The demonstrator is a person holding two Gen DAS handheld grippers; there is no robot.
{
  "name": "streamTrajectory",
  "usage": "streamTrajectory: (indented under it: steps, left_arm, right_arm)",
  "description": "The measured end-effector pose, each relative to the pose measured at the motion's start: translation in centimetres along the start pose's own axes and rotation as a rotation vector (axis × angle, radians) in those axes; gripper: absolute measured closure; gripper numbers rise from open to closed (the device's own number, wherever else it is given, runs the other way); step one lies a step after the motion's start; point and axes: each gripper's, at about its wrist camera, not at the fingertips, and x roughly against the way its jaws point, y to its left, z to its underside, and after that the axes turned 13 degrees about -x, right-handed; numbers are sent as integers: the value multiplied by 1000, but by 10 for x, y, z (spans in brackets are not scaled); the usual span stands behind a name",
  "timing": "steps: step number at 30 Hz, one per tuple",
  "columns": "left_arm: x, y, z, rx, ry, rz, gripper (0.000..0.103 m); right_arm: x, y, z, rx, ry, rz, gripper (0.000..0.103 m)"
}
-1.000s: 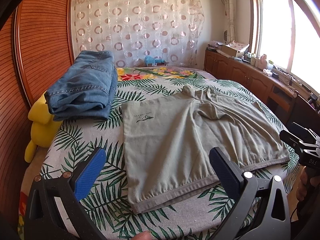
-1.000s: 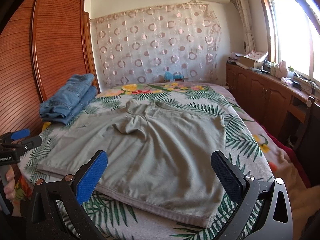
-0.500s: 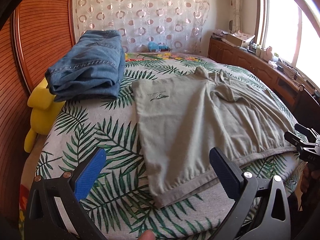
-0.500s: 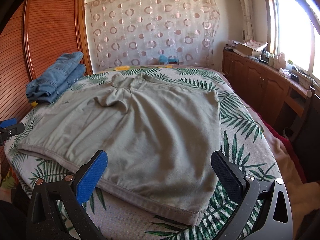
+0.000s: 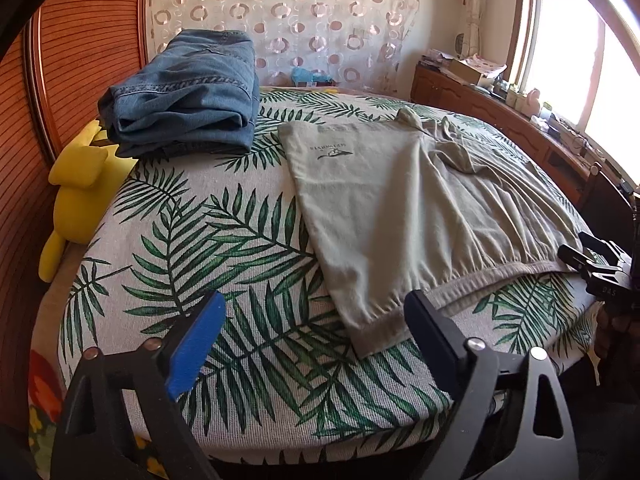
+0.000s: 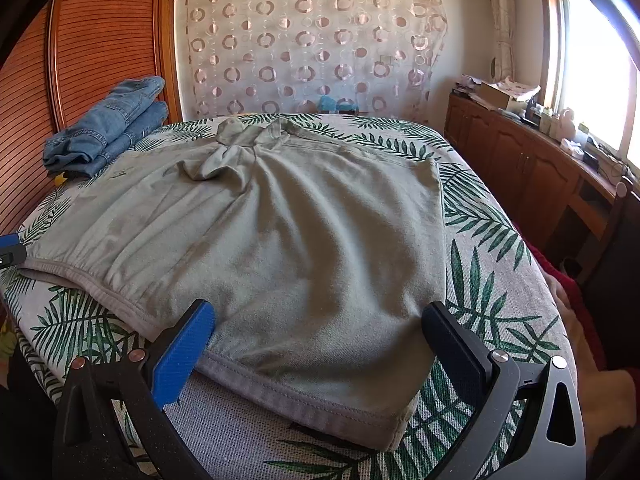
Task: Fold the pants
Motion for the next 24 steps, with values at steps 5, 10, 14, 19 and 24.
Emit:
streamTrajectory:
  steps: [5, 10, 14, 19, 24]
  left_arm:
    - [0, -2, 0, 8, 2, 71, 35]
    - [4, -8, 2, 19, -9, 106, 47]
    - [6, -10, 3, 19, -9, 113, 58]
    - [1, -10, 3, 17, 5, 112, 60]
    - [-3, -15, 0, -13, 7, 97, 71]
  right_arm:
    - [0, -1, -2, 17, 12, -4, 0]
    - [-18, -4, -10, 28, 16, -23, 0]
    - [-21, -5, -13, 36, 23, -28, 0]
    - [-22, -4, -12, 37, 16, -28, 0]
    - [-21, -3, -10, 39, 15, -28, 0]
